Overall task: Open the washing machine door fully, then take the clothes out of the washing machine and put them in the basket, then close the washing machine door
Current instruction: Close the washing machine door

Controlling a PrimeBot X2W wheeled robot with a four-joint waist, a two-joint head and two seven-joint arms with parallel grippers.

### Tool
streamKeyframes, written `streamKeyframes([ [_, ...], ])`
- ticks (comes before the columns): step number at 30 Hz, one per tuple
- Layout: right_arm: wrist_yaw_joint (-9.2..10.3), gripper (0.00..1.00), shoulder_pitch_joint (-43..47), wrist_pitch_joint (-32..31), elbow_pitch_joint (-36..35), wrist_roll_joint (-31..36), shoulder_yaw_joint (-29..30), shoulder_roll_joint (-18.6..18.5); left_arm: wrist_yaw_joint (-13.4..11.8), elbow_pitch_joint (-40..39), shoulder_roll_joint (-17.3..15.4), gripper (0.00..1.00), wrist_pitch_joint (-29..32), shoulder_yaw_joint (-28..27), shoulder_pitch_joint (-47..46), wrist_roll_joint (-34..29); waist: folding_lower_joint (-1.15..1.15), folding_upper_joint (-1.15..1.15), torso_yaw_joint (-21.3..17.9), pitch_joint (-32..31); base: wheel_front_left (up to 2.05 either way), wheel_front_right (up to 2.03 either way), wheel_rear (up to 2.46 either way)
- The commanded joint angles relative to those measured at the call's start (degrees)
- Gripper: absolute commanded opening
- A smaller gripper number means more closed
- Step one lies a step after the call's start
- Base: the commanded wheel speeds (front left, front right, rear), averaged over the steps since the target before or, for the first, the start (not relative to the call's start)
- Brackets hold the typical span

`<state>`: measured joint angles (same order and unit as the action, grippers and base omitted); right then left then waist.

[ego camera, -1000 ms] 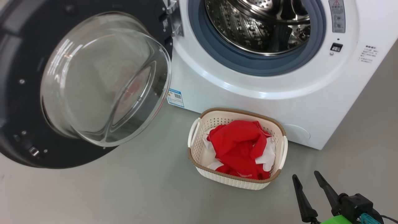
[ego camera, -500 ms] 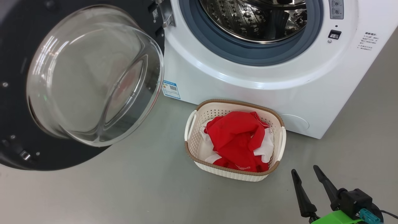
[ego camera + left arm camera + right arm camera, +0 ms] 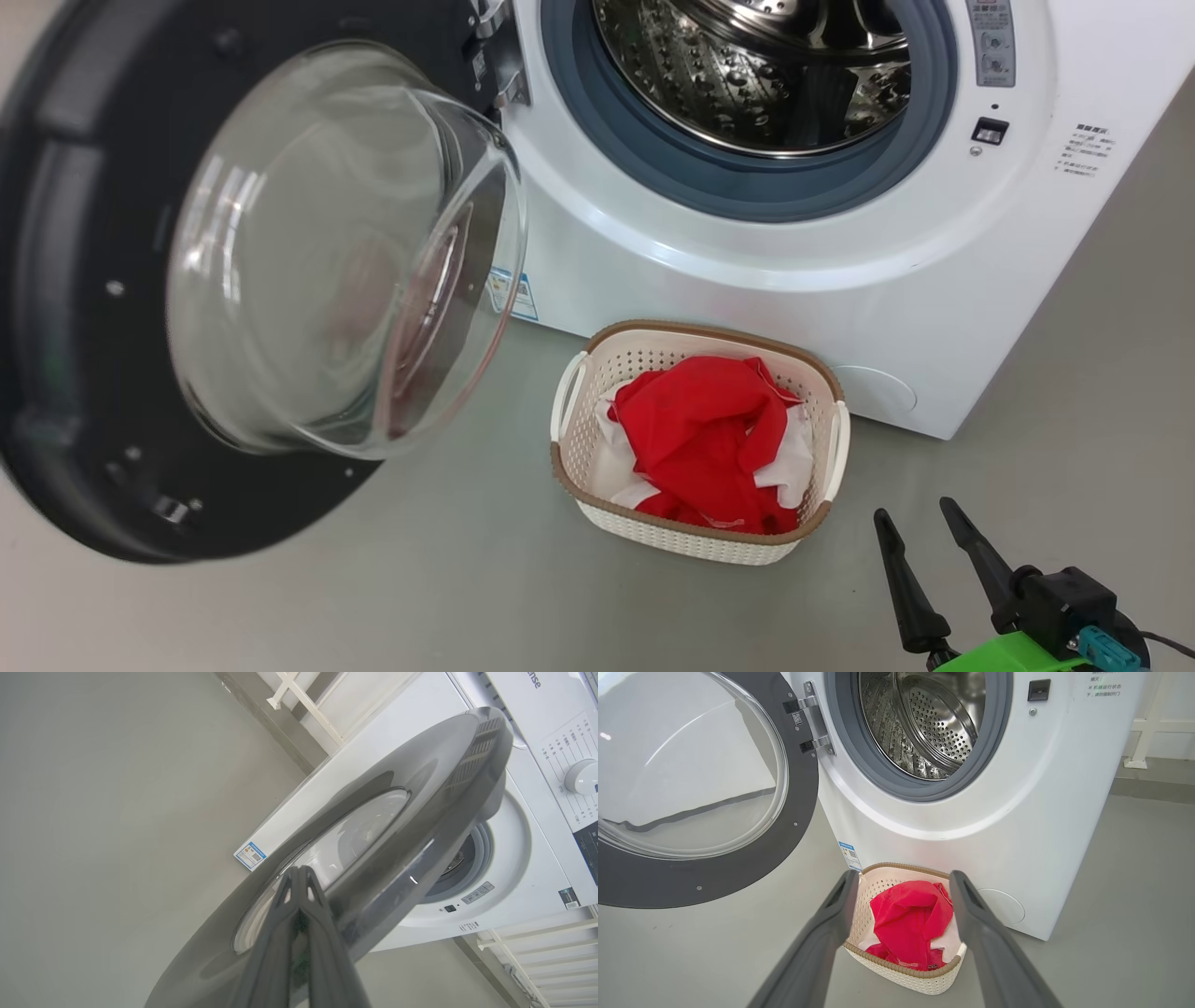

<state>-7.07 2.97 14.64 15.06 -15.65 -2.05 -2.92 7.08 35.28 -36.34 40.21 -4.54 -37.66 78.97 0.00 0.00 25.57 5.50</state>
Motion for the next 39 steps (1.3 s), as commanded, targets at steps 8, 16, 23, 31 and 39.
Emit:
streamKeyframes([
  [8, -0.42, 1.0, -0.58, 0.36, -1.62, -0.55, -1.34, 0.01, 0.4, -14.77, -1.67, 0.0, 1.09, 1.46, 5.98, 5.06, 0.0, 0.0, -0.98, -1.27, 0.0, 0.0, 0.0],
  [16, -0.42, 1.0, -0.12, 0.36, -1.81, -1.1, -1.72, 0.03, 0.41, -25.67, -0.79, 0.0, 1.15, 3.2, 8.97, 8.84, 0.0, 0.0, -2.45, -1.73, 0.0, 0.0, 0.0],
  [23, -0.42, 1.0, 0.18, 0.36, -2.02, -1.42, -1.48, 0.03, 0.41, -32.5, 1.25, 0.0, 1.61, 5.66, 9.03, 10.26, 0.0, 0.0, -3.86, -1.87, 0.0, 0.0, 0.0],
  [31, -0.42, 1.0, 0.14, 0.36, -2.21, -1.8, -1.46, 0.03, 0.41, -37.72, 4.44, 0.0, 0.27, 10.3, 7.77, 8.56, 0.0, 0.0, -5.49, -1.95, 0.0, 0.0, 0.0],
  [39, -0.42, 1.0, -0.14, 0.36, -2.34, -2.15, -1.53, 0.04, 0.41, -38.49, 7.33, 0.0, -2.22, 14.27, 5.7, 7.65, 0.0, 0.0, -6.71, -1.41, 0.0, 0.0, 0.0],
])
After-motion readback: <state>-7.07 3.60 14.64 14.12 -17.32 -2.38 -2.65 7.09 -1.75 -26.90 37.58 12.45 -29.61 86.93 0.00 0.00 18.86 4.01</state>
